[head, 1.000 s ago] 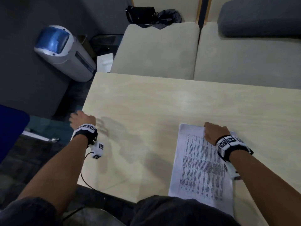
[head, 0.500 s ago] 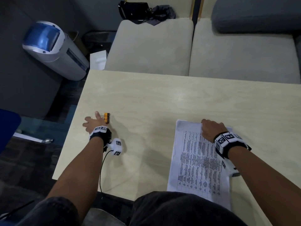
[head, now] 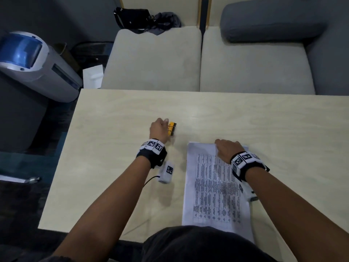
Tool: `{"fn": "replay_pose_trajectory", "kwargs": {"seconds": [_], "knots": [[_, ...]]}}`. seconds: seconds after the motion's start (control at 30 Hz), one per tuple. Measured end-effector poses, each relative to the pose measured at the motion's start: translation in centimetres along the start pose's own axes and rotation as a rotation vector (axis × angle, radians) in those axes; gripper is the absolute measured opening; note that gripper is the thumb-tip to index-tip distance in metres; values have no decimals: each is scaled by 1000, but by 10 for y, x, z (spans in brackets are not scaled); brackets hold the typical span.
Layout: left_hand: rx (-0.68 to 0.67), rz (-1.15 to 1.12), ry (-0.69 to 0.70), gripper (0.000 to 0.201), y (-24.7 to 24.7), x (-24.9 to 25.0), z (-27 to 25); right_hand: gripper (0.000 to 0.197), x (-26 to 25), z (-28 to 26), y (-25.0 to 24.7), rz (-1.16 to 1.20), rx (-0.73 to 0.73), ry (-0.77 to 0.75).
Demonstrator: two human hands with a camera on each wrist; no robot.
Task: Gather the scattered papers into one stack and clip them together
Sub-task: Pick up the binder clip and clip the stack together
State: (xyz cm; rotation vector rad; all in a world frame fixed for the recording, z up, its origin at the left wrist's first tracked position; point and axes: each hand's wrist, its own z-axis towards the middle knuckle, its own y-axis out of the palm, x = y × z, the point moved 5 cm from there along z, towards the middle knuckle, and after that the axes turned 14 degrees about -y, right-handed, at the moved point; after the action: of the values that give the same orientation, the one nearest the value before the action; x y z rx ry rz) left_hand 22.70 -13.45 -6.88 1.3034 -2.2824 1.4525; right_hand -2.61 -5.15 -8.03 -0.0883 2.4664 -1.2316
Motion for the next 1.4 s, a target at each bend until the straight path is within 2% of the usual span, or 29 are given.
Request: {"fn": "replay_pose_trajectory", "kwargs": {"seconds": [0.1, 0.13, 0.17, 0.23, 0.33, 0.43, 0.47, 0.57, 0.73, 0.8, 0.9, 1.07, 1.13, 1.2, 1.27, 1.4], "knots": [[-356, -413, -46, 32, 37, 40, -32, 25, 6, -2, -3, 133, 92, 5], [-438, -472, -47, 27, 47, 51, -39, 26, 9, -3, -5, 181, 126, 13], [-462, -490, -25, 23, 53, 61, -45, 27, 11, -5, -7, 224, 158, 30], [-433, -431, 44, 24, 64, 74, -51, 32, 15, -9, -10, 304, 214, 68], [-449, -316, 32, 56, 77, 75, -52, 34, 16, -14, -11, 348, 249, 66], [-529, -348, -16, 34, 87, 68, -53, 28, 10, -14, -11, 346, 298, 31], [-546, -378, -53, 32, 89, 67, -56, 26, 11, -14, -11, 350, 320, 30], [-506, -351, -112, 41, 95, 71, -57, 25, 14, -17, -11, 357, 360, 37], [-513, -453, -184, 49, 99, 78, -60, 23, 12, -21, -12, 287, 386, 32], [-471, -419, -121, 44, 98, 83, -60, 25, 11, -21, -12, 262, 374, 38], [-397, -225, 57, 47, 100, 89, -58, 25, 11, -21, -13, 257, 373, 40], [-359, -95, 108, 51, 107, 88, -55, 25, 11, -23, -11, 302, 391, 44], [-333, -59, 186, 46, 110, 89, -55, 30, 9, -25, -11, 317, 403, 35], [-358, -22, 254, 46, 116, 88, -59, 40, 7, -27, -13, 362, 441, 44], [-443, 20, 310, 42, 119, 91, -68, 46, 5, -28, -14, 407, 475, 55], [-494, 94, 421, 38, 121, 98, -79, 38, 6, -27, -15, 385, 443, 55]]}}
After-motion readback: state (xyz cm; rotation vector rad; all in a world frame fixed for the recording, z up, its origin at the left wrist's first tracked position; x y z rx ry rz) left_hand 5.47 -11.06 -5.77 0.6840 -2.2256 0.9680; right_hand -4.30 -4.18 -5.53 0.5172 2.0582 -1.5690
